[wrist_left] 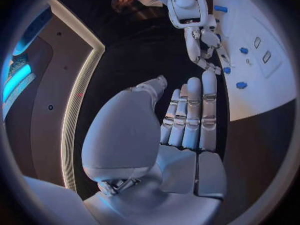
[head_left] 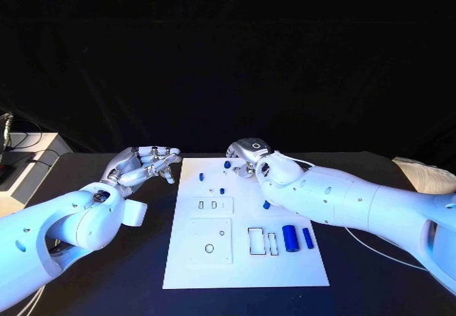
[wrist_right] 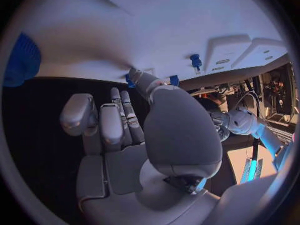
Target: Assemble the parts on the task board
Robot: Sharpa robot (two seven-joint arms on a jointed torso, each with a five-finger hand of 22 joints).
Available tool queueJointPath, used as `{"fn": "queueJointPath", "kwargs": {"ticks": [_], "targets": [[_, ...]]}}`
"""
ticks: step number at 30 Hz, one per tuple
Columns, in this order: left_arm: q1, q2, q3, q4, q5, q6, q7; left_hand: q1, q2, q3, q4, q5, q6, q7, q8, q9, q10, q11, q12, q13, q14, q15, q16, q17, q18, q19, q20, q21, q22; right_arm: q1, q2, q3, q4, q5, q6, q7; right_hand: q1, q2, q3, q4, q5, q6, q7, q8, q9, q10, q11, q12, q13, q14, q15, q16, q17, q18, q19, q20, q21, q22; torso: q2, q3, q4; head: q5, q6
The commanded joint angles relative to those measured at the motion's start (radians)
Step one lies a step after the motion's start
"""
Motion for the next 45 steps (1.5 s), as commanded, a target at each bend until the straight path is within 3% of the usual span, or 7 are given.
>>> {"fn": "queueJointPath", "kwargs": {"ticks": [1,9,16,18,20,23,45], "targets": [[0.001,0.001,0.001,-0.003,-0.004,0.02,0.002,0.001,-0.006,0.005,-0.002,-0.003,-0.005,0.0,-0.007,0.001,-0.009,-0.001,-0.005,0.001,-0.006,-0.003,0.007,-0.001,0.012,-0.009,-0.001,0.005,0.002,0.001,-0.031,0.0,0.035,0.02,-0.067,0.028,0.012,0.002,-0.014,0.005,0.0,-0.009,-0.001,-0.007,-0.001,-0.003,-0.002,0.005,0.0,-0.004,0.006,-0.005,-0.004,0.006,0.006,0.003,-0.005,0.003,-0.001,0.0016,-0.0006,0.002,0.004],[0.001,0.0,0.001,-0.012,-0.004,0.023,0.005,0.0,-0.006,0.005,-0.003,-0.003,-0.006,0.0,-0.008,0.001,-0.011,-0.001,-0.005,0.0,-0.007,-0.002,0.007,-0.002,0.012,-0.011,0.0,0.007,0.003,0.023,-0.169,0.013,0.157,0.177,-0.1,0.072,-0.002,-0.021,0.053,0.043,0.068,0.012,0.028,-0.01,-0.003,0.15,-0.033,0.056,0.011,0.025,-0.016,0.051,0.094,-0.02,0.07,-0.019,0.095,0.136,-0.005,0.0048,-0.0087,0.005,0.011],[0.0,-0.001,0.001,-0.02,-0.003,0.024,0.007,0.0,-0.008,0.005,-0.003,-0.004,-0.007,-0.001,-0.008,0.001,-0.012,-0.001,-0.005,0.001,-0.009,-0.002,0.007,-0.002,0.012,-0.014,0.0,0.009,0.005,0.048,-0.289,0.02,0.22,0.315,0.021,0.085,-0.024,-0.055,-0.025,0.059,0.132,-0.003,0.015,-0.022,0.0,0.414,-0.073,0.201,0.123,0.044,-0.049,0.101,0.193,-0.044,0.117,-0.046,0.19,0.259,-0.009,0.0088,-0.0156,0.004,0.01],[-0.001,-0.001,0.001,-0.022,-0.003,0.025,0.008,0.0,-0.008,0.005,-0.003,-0.004,-0.007,-0.001,-0.008,0.001,-0.012,-0.001,-0.005,0.001,-0.009,-0.002,0.007,-0.002,0.012,-0.014,0.0,0.009,0.005,0.052,-0.317,0.02,0.228,0.334,0.078,0.078,0.013,-0.015,-0.183,0.091,0.147,-0.015,0.01,0.003,0.019,0.292,-0.071,0.495,0.464,0.042,-0.056,0.11,0.194,-0.047,0.127,-0.06,0.21,0.288,-0.009,0.0099,-0.0159,0.005,0.009],[-0.002,0.0,0.001,-0.023,-0.003,0.025,0.008,0.0,-0.008,0.005,-0.003,-0.004,-0.007,-0.001,-0.008,0.001,-0.012,-0.001,-0.005,0.001,-0.009,-0.002,0.007,-0.002,0.012,-0.014,0.0,0.009,0.005,0.054,-0.333,0.021,0.23,0.343,0.125,0.069,0.046,0.017,-0.237,0.138,0.149,-0.023,0.012,0.024,0.03,0.366,-0.071,1.062,1.04,0.056,-0.041,0.145,0.276,-0.056,0.139,-0.042,0.234,0.322,-0.009,0.0119,-0.0165,0.006,0.008],[-0.004,0.001,0.001,-0.025,-0.003,0.026,0.008,0.0,-0.008,0.005,-0.003,-0.004,-0.007,-0.001,-0.008,0.001,-0.012,-0.001,-0.005,0.001,-0.009,-0.002,0.007,-0.002,0.012,-0.014,0.0,0.009,0.005,0.055,-0.346,0.021,0.225,0.345,0.177,0.046,0.042,0.0,-0.28,0.198,0.151,-0.009,0.022,0.052,0.038,0.499,-0.055,1.395,1.39,0.079,-0.031,0.197,0.429,-0.071,0.167,-0.034,0.29,0.394,-0.008,0.0113,-0.0136,0.004,0.006],[-0.008,0.002,0.001,-0.031,-0.003,0.025,0.007,-0.001,-0.008,0.005,-0.004,-0.003,-0.006,-0.002,-0.007,0.001,-0.012,-0.001,-0.004,0.001,-0.011,-0.002,0.007,-0.003,0.012,-0.017,0.001,0.011,0.007,0.054,-0.301,0.02,0.161,0.283,0.205,-0.04,0.059,-0.003,-0.324,0.269,0.183,-0.015,0.034,0.073,0.04,0.571,-0.041,1.498,1.503,0.112,-0.017,0.244,0.615,-0.1,0.221,-0.017,0.386,0.514,-0.004,0.0121,-0.0131,0.005,-0.007]]}}
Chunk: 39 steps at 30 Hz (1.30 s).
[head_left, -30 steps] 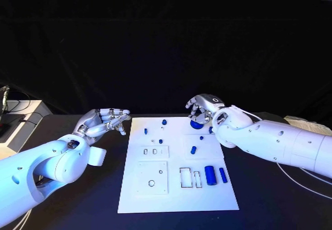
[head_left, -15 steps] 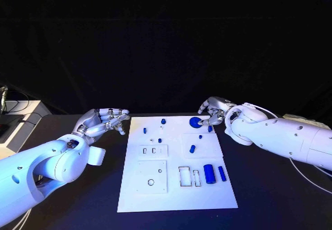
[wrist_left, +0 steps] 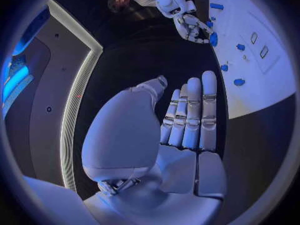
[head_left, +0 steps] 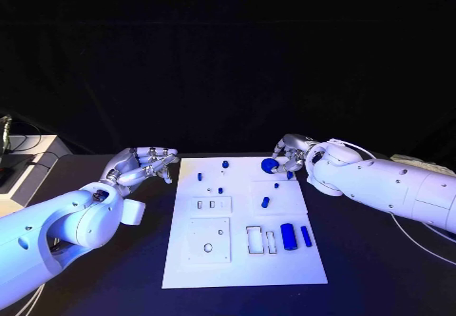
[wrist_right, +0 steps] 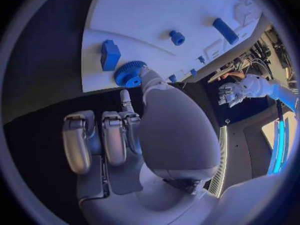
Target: Assemble the parts on the task board
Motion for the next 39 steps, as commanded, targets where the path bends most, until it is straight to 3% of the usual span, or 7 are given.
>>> {"fn": "queueJointPath", "kwargs": {"ticks": [1,11,22,25,30,33,39], "targets": [[0.0,0.001,0.001,0.0,-0.002,0.017,0.008,-0.001,-0.008,0.003,-0.001,-0.003,-0.006,-0.002,-0.003,0.002,-0.005,-0.001,-0.004,0.001,-0.007,0.002,0.003,-0.002,0.012,-0.006,-0.003,0.004,0.001,-0.001,0.006,0.0,-0.005,-0.03,-0.001,-0.022,0.007,0.0,0.001,0.006,0.006,0.0,0.004,0.003,0.001,0.107,0.008,0.002,0.263,0.098,0.005,0.004,0.23,-0.014,0.105,0.009,0.004,0.263,0.0,0.0003,-0.0015,0.0,-0.002],[0.0,0.001,0.001,0.0,-0.003,0.018,0.006,-0.001,-0.008,0.003,-0.001,-0.003,-0.007,-0.002,-0.003,0.002,-0.005,-0.001,-0.004,0.001,-0.008,0.002,0.003,-0.002,0.013,-0.008,-0.002,0.005,0.002,-0.002,0.025,0.0,-0.015,-0.019,0.012,-0.02,0.004,0.009,0.002,0.009,0.019,0.001,0.005,0.006,0.001,0.107,0.009,0.002,0.263,0.099,0.006,0.005,0.236,-0.014,0.105,0.011,0.004,0.263,0.0,-0.0001,-0.0005,0.001,-0.008],[0.0,0.0,0.001,-0.001,-0.003,0.017,0.002,-0.001,-0.008,0.003,-0.001,-0.003,-0.007,-0.002,-0.003,0.002,-0.005,-0.001,-0.004,0.001,-0.009,0.002,0.003,-0.002,0.013,-0.01,-0.002,0.006,0.003,-0.005,0.034,-0.001,-0.026,-0.001,0.039,-0.014,-0.001,0.026,0.024,0.009,0.095,0.018,0.003,0.014,-0.001,0.107,0.008,0.002,0.263,0.1,0.003,0.006,0.24,-0.014,0.105,0.01,0.004,0.263,0.0,0.0001,-0.0014,0.003,-0.01],[0.0,0.0,0.001,-0.001,-0.003,0.017,0.001,-0.001,-0.008,0.003,-0.001,-0.003,-0.007,-0.002,-0.003,0.002,-0.005,-0.001,-0.004,0.001,-0.009,0.002,0.003,-0.002,0.013,-0.01,-0.002,0.006,0.003,-0.005,0.036,-0.001,-0.03,-0.001,0.049,-0.013,0.01,0.037,0.059,0.007,0.123,0.037,-0.001,0.013,-0.005,0.107,0.004,0.002,0.263,0.1,-0.002,0.006,0.24,-0.014,0.105,0.006,0.004,0.263,0.0,0.0007,-0.0015,0.003,-0.01],[0.0,-0.001,0.001,-0.001,-0.003,0.017,0.0,-0.001,-0.008,0.003,-0.001,-0.003,-0.007,-0.002,-0.003,0.002,-0.005,-0.001,-0.004,0.001,-0.009,0.002,0.003,-0.002,0.013,-0.01,-0.002,0.006,0.003,-0.006,0.038,-0.003,-0.033,-0.001,0.06,-0.009,0.024,0.035,0.141,0.004,0.119,0.061,-0.006,0.005,-0.015,0.107,-0.001,0.002,0.263,0.1,-0.008,0.006,0.241,-0.014,0.105,0.0,0.004,0.263,0.0,0.0009,-0.002,0.002,-0.012],[0.0,-0.001,0.001,-0.001,-0.003,0.018,0.0,-0.001,-0.008,0.003,-0.001,-0.003,-0.007,-0.002,-0.003,0.002,-0.005,-0.001,-0.004,0.001,-0.009,0.002,0.003,-0.002,0.013,-0.01,-0.002,0.006,0.003,-0.006,0.04,-0.003,-0.033,-0.002,0.061,-0.008,0.023,0.032,0.154,0.003,0.122,0.066,-0.007,0.004,-0.017,0.107,-0.001,0.002,0.263,0.1,-0.008,0.006,0.241,-0.014,0.105,0.0,0.004,0.263,0.0,0.0012,-0.0018,0.002,-0.012],[0.0,-0.001,0.001,-0.002,-0.003,0.018,-0.001,-0.001,-0.008,0.003,-0.002,-0.003,-0.008,0.0,-0.004,0.002,-0.007,0.0,-0.004,0.001,-0.01,0.002,0.004,-0.002,0.013,-0.012,-0.002,0.008,0.004,-0.008,0.036,-0.004,-0.014,-0.028,0.001,-0.003,0.02,0.018,0.197,-0.003,0.114,0.087,-0.013,0.005,-0.019,0.107,-0.007,0.002,0.263,0.101,-0.013,0.007,0.244,-0.014,0.105,-0.004,0.004,0.263,0.0,0.0013,-0.0019,0.002,-0.011]]}}
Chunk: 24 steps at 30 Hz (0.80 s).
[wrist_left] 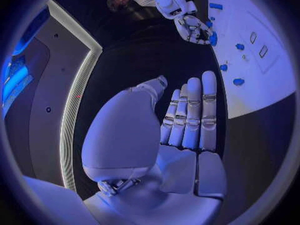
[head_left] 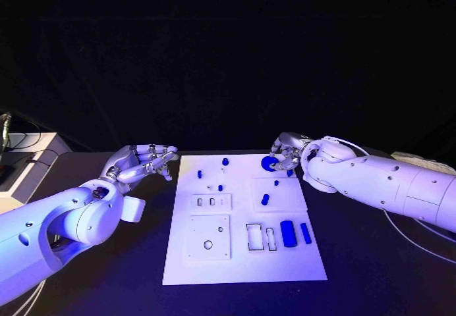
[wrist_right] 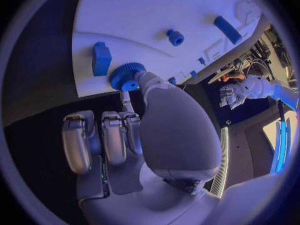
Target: Assemble the parts on the task board
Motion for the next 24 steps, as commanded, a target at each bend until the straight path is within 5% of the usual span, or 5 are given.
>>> {"fn": "queueJointPath", "kwargs": {"ticks": [1,17,24], "targets": [[0.0,0.001,0.001,0.001,-0.002,0.017,0.003,-0.001,-0.008,0.003,-0.002,-0.003,-0.008,0.0,-0.004,0.001,-0.007,0.0,-0.004,0.001,-0.006,-0.001,0.004,-0.002,0.013,-0.007,0.0,0.003,0.001,-0.006,-0.003,-0.003,0.019,-0.036,-0.034,0.01,0.002,-0.011,0.015,0.0,-0.004,0.019,-0.007,0.007,0.002,0.105,-0.011,0.002,0.263,0.1,-0.006,0.007,0.245,-0.014,0.105,-0.011,0.004,0.263,0.0,0.0,0.0002,0.0,0.001],[0.0,0.003,0.001,-0.001,-0.003,0.018,0.003,0.0,-0.007,0.004,-0.003,-0.003,-0.009,0.0,-0.004,0.001,-0.008,0.0,-0.004,0.001,-0.007,-0.001,0.004,-0.002,0.013,-0.009,0.0,0.005,0.002,-0.006,-0.013,0.003,0.207,-0.159,-0.206,-0.001,-0.022,-0.031,0.03,0.001,-0.07,0.043,-0.014,0.012,0.004,0.105,-0.018,0.002,0.263,0.101,-0.01,0.007,0.248,-0.014,0.105,-0.015,0.004,0.263,-0.001,-0.0016,0.0003,0.001,0.007],[0.0,0.005,0.001,-0.001,-0.003,0.018,0.003,0.0,-0.007,0.004,-0.003,-0.003,-0.009,0.0,-0.004,0.001,-0.008,0.0,-0.004,0.001,-0.007,-0.001,0.004,-0.002,0.013,-0.009,0.0,0.005,0.002,-0.012,0.065,-0.001,0.206,-0.2,-0.22,-0.005,-0.022,-0.031,0.03,0.001,-0.071,0.043,-0.014,0.012,0.005,0.105,-0.018,0.002,0.263,0.101,-0.01,0.007,0.248,-0.014,0.105,-0.015,0.004,0.263,0.002,-0.0021,0.0031,-0.003,0.012]]}}
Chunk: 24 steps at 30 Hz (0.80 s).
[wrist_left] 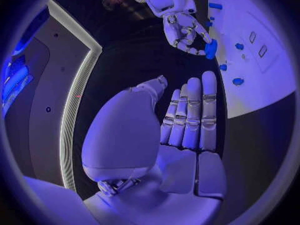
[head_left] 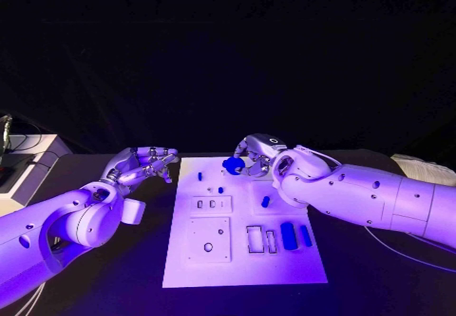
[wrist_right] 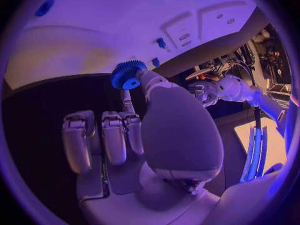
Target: Assemble the parts on the task board
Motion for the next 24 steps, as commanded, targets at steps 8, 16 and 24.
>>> {"fn": "queueJointPath", "kwargs": {"ticks": [8,16,24], "targets": [[0.0,0.004,0.001,0.003,-0.002,0.018,0.005,0.0,-0.007,0.004,-0.003,-0.003,-0.009,0.0,-0.004,0.001,-0.008,0.0,-0.004,0.001,-0.007,-0.001,0.004,-0.001,0.013,-0.008,-0.002,0.005,0.001,-0.03,0.102,-0.009,-0.075,-0.12,-0.037,-0.035,-0.009,-0.007,0.002,0.003,-0.009,0.011,-0.01,0.0,0.002,0.105,-0.004,0.002,0.264,0.104,-0.007,0.003,0.245,-0.014,0.105,-0.009,0.004,0.263,0.004,-0.0018,0.0063,-0.001,-0.002],[0.0,0.003,0.001,0.004,-0.002,0.016,0.005,-0.001,-0.007,0.004,-0.003,-0.003,-0.009,0.0,-0.004,0.001,-0.008,0.0,-0.004,0.001,-0.009,0.0,0.004,-0.001,0.012,-0.01,-0.001,0.006,0.002,-0.044,0.138,-0.011,-0.126,-0.141,-0.037,-0.048,-0.009,-0.009,0.002,0.002,-0.011,0.009,-0.01,-0.001,0.002,0.105,-0.005,0.002,0.264,0.104,-0.007,0.003,0.245,-0.014,0.105,-0.009,0.004,0.263,0.008,-0.0071,0.0153,-0.015,0.0],[0.0,0.001,0.001,0.005,-0.002,0.016,0.005,-0.001,-0.007,0.004,-0.003,-0.003,-0.009,0.0,-0.004,0.001,-0.008,0.0,-0.004,0.001,-0.009,0.0,0.004,-0.001,0.012,-0.01,-0.001,0.006,0.002,-0.049,0.156,-0.011,-0.144,-0.154,-0.038,-0.052,-0.008,-0.009,0.002,0.001,-0.011,0.009,-0.01,-0.002,0.002,0.105,-0.005,0.002,0.264,0.104,-0.007,0.003,0.245,-0.014,0.105,-0.009,0.004,0.263,0.011,-0.0086,0.0181,-0.014,-0.001]]}}
